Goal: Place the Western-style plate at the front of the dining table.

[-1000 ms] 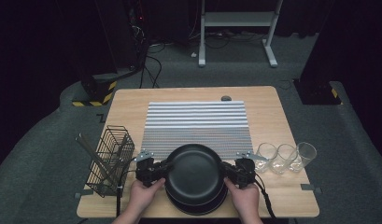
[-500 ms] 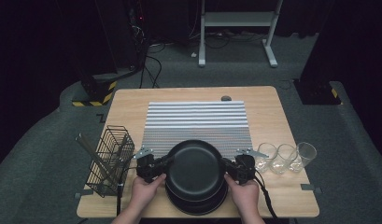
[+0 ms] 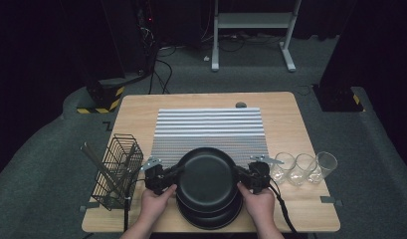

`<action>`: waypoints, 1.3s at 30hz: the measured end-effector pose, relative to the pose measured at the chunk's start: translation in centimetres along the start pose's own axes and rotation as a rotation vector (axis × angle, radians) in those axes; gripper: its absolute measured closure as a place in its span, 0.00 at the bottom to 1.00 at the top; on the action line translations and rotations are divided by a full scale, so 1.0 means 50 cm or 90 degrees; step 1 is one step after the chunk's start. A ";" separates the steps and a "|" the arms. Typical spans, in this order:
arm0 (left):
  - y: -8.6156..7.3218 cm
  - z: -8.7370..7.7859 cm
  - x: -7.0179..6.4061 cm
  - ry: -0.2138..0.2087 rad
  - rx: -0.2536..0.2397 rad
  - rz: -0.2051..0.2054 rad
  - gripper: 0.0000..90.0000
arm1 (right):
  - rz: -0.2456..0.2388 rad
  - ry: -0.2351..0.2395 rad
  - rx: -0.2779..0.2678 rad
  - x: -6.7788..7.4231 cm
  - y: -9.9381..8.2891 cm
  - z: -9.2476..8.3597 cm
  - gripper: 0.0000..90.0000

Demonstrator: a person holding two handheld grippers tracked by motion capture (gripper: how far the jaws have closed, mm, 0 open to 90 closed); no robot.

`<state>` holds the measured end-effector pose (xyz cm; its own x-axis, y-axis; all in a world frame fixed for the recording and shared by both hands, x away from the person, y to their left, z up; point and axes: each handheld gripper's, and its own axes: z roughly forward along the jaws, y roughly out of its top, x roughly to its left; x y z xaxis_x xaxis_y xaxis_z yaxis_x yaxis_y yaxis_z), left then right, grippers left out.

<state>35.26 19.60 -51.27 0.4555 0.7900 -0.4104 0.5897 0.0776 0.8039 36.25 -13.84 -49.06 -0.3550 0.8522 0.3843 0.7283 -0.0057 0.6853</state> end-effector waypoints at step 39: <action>-0.023 -0.016 -0.022 0.018 0.020 0.039 0.70 | -0.032 0.039 -0.033 -0.004 -0.030 0.018 0.77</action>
<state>33.56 19.14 -51.38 0.4729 0.8097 -0.3475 0.5818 0.0092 0.8133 35.75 -13.56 -50.72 -0.4265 0.8184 0.3851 0.6785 0.0079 0.7346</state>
